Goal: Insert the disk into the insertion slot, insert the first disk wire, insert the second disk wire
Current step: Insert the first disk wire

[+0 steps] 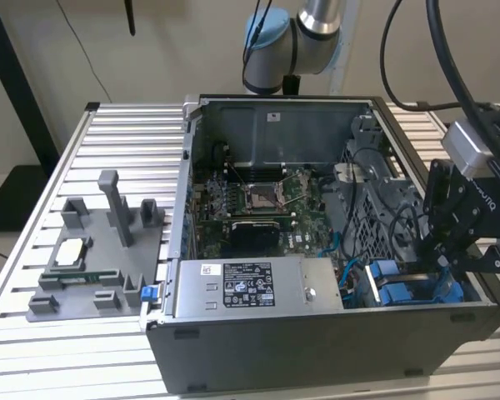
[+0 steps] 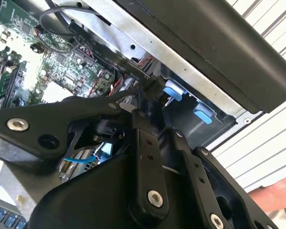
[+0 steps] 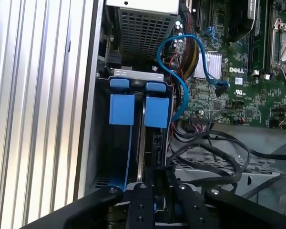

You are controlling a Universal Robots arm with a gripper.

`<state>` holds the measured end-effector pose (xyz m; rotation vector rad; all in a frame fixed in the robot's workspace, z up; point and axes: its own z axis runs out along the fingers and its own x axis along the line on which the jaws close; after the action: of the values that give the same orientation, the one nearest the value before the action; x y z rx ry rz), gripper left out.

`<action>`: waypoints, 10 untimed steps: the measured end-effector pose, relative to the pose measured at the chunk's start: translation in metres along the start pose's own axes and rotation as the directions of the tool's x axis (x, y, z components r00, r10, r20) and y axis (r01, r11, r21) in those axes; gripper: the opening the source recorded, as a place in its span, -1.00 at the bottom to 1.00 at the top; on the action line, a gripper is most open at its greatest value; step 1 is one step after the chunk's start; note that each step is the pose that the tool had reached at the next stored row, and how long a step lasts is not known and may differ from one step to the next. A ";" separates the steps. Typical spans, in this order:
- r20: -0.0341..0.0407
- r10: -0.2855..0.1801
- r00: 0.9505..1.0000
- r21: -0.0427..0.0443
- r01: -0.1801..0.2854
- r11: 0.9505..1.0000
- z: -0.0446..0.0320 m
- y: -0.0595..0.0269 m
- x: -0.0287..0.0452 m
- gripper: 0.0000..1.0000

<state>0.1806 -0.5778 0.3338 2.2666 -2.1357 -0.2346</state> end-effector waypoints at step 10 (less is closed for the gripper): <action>0.016 0.004 1.000 0.001 -0.004 1.000 -0.0261 0.0077 -0.0029 1.00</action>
<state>0.1759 -0.5778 0.3608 2.2693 -2.1484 -0.2525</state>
